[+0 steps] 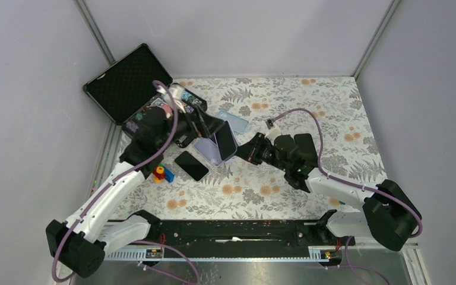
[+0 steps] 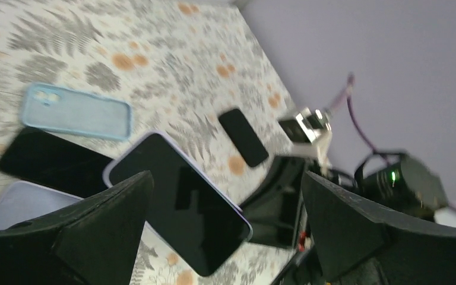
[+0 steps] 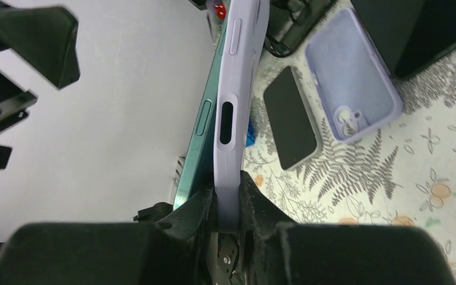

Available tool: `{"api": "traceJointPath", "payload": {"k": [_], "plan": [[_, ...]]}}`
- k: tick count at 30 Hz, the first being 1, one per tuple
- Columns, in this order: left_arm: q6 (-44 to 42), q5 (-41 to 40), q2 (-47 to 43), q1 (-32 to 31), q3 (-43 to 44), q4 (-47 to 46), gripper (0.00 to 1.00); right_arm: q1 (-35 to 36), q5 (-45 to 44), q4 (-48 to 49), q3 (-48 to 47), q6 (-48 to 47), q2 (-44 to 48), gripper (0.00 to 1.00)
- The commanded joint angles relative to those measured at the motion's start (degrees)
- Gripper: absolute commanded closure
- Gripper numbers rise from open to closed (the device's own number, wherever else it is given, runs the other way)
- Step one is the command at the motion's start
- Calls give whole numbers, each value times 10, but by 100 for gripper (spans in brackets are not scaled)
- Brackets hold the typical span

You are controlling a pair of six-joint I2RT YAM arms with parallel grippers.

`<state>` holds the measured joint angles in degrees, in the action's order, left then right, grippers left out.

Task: Take the phone out of the phone case
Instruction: Remove the phone case from the phone.

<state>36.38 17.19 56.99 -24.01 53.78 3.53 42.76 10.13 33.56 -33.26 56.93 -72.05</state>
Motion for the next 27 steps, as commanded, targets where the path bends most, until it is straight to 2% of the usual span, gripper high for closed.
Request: {"api": "traceJointPath", "payload": {"k": [1,3,5,8,13,16,22,27], "plan": [[-137,-9,13,-89,-2,4,2,-10,0,-3,-21,26,32,100],[-173,-15,22,-115,1,25,5,-15,-1,-19,-19,39,35,100],[-209,-15,30,-140,5,44,11,-21,6,-42,-24,51,39,100],[-267,-6,29,-186,0,52,16,-24,29,-123,-61,42,42,100],[-285,-98,26,-213,-14,59,24,-25,47,-182,-87,23,53,100],[-292,-113,30,-219,-16,61,25,-26,49,-191,-89,25,54,100],[-332,-120,73,-254,1,101,47,-27,72,-203,-103,29,47,100],[-332,-137,94,-267,7,111,45,-29,104,-228,-128,20,29,100]]}}
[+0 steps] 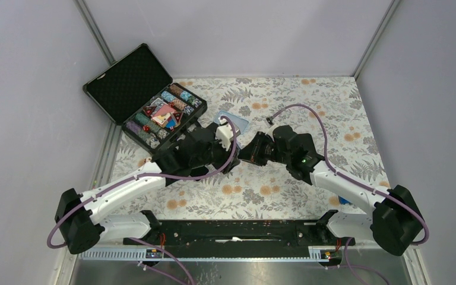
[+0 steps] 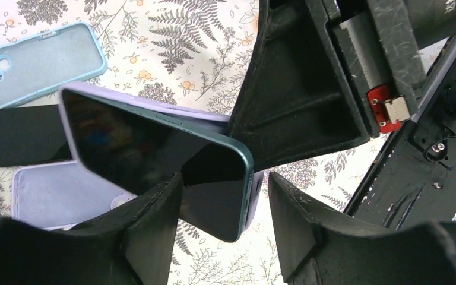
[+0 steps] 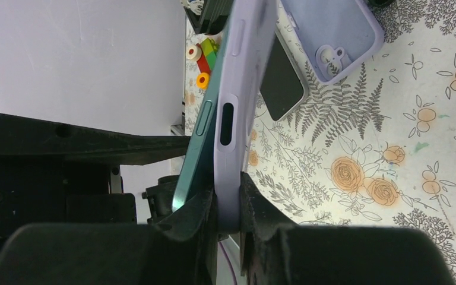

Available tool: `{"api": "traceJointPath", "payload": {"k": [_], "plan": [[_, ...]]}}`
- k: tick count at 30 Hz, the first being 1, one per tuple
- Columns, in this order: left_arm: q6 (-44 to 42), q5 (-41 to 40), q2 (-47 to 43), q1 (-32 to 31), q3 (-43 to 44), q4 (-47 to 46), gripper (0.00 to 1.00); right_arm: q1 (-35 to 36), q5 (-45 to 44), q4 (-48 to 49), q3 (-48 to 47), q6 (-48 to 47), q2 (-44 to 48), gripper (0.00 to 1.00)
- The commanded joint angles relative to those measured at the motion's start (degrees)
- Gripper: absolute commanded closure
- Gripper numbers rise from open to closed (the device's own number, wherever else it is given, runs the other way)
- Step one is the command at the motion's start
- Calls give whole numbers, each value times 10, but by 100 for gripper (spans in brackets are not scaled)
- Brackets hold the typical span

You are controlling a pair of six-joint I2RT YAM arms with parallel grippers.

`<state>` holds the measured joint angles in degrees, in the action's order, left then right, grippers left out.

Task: Take the phone out of the phone case
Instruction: Remove the phone case from the phone.

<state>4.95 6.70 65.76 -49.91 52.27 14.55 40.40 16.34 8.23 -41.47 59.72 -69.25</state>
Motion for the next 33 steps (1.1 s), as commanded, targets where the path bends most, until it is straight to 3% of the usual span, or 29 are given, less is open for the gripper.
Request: {"api": "traceJointPath", "payload": {"k": [1,20,33], "plan": [[-16,-41,9,-9,23,3,45,-5,42,26,-45,-8,1,100],[15,-177,-25,-12,8,-25,70,-6,44,31,-35,-7,5,100],[42,-270,-1,-21,13,-25,69,-5,76,59,-41,-10,5,100]]}}
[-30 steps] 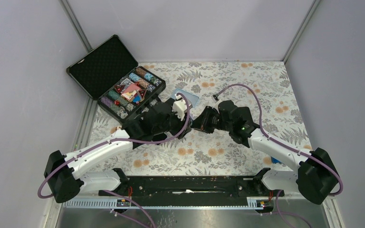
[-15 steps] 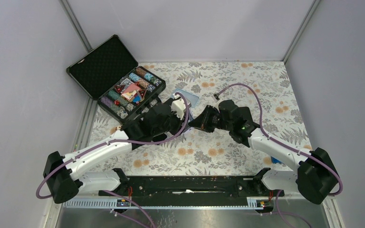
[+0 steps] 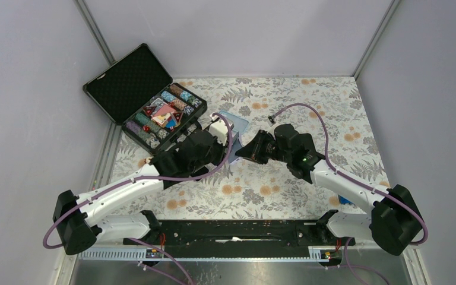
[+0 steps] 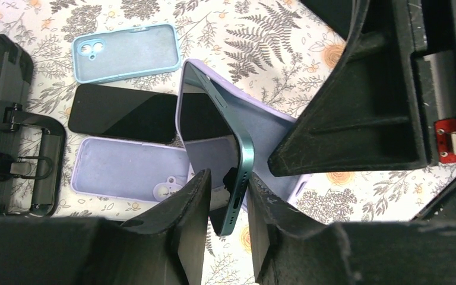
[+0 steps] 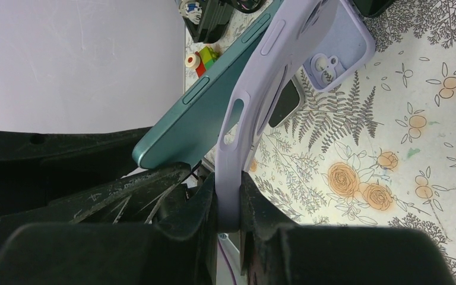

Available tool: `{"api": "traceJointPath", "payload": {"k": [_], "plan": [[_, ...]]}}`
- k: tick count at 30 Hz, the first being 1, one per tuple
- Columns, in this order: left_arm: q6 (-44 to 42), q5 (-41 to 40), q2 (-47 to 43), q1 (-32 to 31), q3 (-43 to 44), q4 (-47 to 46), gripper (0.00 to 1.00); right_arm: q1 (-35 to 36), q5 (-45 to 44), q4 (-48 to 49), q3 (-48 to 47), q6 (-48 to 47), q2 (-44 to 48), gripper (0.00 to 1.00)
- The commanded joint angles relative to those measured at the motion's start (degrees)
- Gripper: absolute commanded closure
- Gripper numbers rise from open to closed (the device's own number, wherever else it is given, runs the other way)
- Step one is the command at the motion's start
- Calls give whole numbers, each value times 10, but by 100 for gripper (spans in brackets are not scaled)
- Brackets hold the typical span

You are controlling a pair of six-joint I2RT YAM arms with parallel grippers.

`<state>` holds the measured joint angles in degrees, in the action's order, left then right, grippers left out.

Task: Take the phone out of the phone case
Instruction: Remove the phone case from the phone.

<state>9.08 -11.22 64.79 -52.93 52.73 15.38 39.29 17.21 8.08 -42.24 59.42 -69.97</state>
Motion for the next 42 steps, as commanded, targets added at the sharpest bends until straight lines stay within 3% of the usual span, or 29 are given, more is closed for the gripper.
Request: {"api": "traceJointPath", "payload": {"k": [1,6,13,15,18,30,36,42], "plan": [[0,-92,9,9,8,-34,68,6,72,69,-34,-6,11,100],[-1,-90,17,9,10,-33,63,6,88,77,-48,-4,-4,100],[-11,-116,22,8,16,-23,65,5,97,74,-50,-9,-9,100],[-19,-145,22,9,24,-9,74,5,96,69,-52,-14,-9,100],[-27,-170,13,8,35,5,99,4,85,47,-55,-35,-8,100],[-37,-187,-119,9,31,-34,100,-57,-30,-147,-66,-210,-12,100],[-39,-171,-190,8,0,-91,100,-138,-12,-131,-54,-206,-33,100],[-32,-162,-201,9,-3,-86,100,-221,24,-92,-77,-192,-106,100]]}}
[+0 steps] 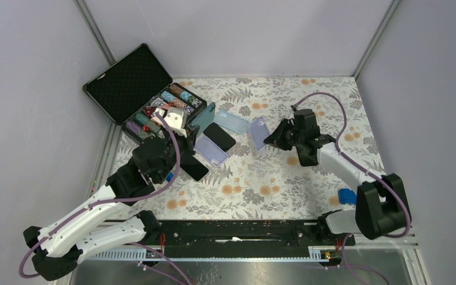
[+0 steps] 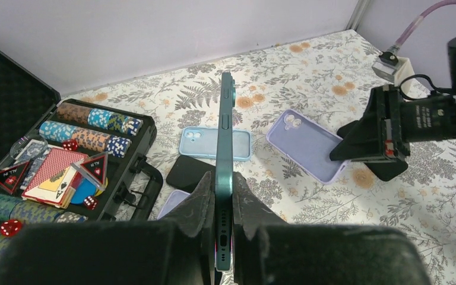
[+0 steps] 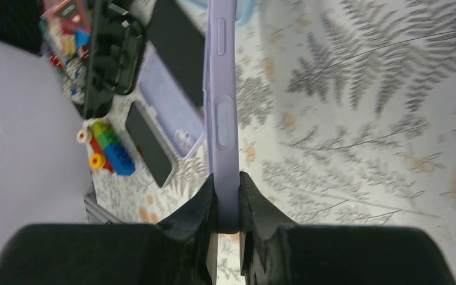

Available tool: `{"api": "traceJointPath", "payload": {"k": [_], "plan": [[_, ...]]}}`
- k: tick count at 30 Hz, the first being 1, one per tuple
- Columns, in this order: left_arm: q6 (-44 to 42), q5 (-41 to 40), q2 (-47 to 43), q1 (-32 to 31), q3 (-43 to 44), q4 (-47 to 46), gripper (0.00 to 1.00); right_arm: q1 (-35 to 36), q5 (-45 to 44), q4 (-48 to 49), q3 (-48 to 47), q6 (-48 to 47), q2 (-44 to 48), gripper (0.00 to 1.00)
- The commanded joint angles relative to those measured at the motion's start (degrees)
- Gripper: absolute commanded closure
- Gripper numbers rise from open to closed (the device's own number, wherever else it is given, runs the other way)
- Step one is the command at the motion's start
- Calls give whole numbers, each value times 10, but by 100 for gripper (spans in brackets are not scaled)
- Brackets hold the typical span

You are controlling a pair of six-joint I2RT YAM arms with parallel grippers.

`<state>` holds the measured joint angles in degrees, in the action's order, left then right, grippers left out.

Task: Take the phone out of the phone case
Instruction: Remove the phone case from the phone, then place the phone case at the center of the board.

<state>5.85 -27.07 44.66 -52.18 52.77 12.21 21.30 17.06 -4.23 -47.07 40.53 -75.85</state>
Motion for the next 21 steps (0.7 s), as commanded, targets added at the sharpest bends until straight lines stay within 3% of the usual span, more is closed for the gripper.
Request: {"api": "traceJointPath", "payload": {"k": [1,11,21], "plan": [[3,-3,1,1,-4,-54,100,-49,26,35,-36,-4,-65,100],[21,24,17,1,-4,-41,100,-135,49,76,-113,-13,-237,100],[1,20,52,1,13,-34,100,-147,-34,-23,-164,-56,-257,67]]}}
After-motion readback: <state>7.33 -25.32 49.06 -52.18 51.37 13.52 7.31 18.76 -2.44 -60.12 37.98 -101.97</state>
